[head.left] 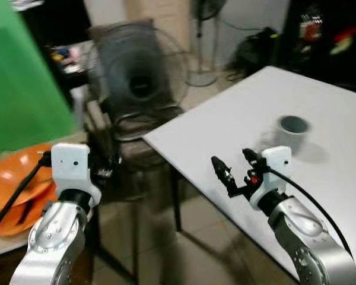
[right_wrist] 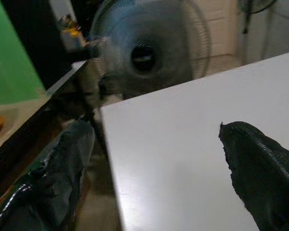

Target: Setting the table

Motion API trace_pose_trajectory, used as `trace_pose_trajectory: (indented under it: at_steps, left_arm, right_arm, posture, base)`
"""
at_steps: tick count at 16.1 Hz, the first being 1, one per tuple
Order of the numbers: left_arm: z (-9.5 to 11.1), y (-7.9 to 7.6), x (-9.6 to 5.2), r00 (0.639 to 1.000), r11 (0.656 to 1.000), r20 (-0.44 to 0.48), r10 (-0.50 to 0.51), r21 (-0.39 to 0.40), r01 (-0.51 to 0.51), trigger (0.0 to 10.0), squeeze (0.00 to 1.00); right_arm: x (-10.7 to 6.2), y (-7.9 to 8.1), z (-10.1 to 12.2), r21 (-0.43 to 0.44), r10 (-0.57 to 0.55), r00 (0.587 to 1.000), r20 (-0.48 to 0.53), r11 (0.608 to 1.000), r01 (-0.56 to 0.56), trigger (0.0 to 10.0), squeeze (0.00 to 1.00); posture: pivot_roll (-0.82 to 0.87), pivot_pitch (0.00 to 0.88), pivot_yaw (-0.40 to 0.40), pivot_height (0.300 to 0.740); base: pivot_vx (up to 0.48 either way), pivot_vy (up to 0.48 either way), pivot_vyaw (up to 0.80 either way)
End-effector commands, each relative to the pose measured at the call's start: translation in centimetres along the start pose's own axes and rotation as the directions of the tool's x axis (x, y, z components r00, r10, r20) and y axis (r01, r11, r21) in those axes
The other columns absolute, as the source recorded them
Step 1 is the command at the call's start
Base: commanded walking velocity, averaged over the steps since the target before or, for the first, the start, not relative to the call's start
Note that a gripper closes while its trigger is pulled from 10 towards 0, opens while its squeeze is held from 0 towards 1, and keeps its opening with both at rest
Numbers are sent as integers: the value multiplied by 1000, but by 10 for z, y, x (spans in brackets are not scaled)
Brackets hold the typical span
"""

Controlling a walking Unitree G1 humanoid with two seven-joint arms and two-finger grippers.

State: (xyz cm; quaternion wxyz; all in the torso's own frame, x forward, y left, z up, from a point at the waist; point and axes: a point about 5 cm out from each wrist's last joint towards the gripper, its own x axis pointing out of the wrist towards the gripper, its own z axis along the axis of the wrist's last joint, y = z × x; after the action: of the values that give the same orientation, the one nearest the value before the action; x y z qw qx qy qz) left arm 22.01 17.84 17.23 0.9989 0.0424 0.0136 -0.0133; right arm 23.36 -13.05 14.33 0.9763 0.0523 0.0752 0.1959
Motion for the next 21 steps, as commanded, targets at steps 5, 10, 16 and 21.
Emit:
trace_pose_trajectory:
  at_steps: [5,10,16,21]
  left_arm:
    - [0,3,1,1000,1000,-17,10,7,-10,10000,0]
    - [2,3,1,1000,1000,-19,9,13,-9,10000,0]
    - [3,2,-1,1000,1000,-16,11,17,-11,10000,0]
    - [3,1,-2,1000,1000,-14,8,24,-8,10000,0]
  right_arm:
    - [7,6,2,17,35,999,7,999,-35,10000,0]
    - [8,10,3,13,54,998,10,998,-54,10000,0]
    - [9,12,2,15,81,997,3,997,-81,10000,0]
    - [11,14,2,13,105,994,2,994,-105,10000,0]
  posture:
    - [-38,0,82,740]
    - [-32,0,82,740]
    - [-25,0,75,740]
    - [-22,0,72,740]
  base:
    - [0,0,800]
    - [0,0,800]
    - [0,0,800]
    - [0,0,800]
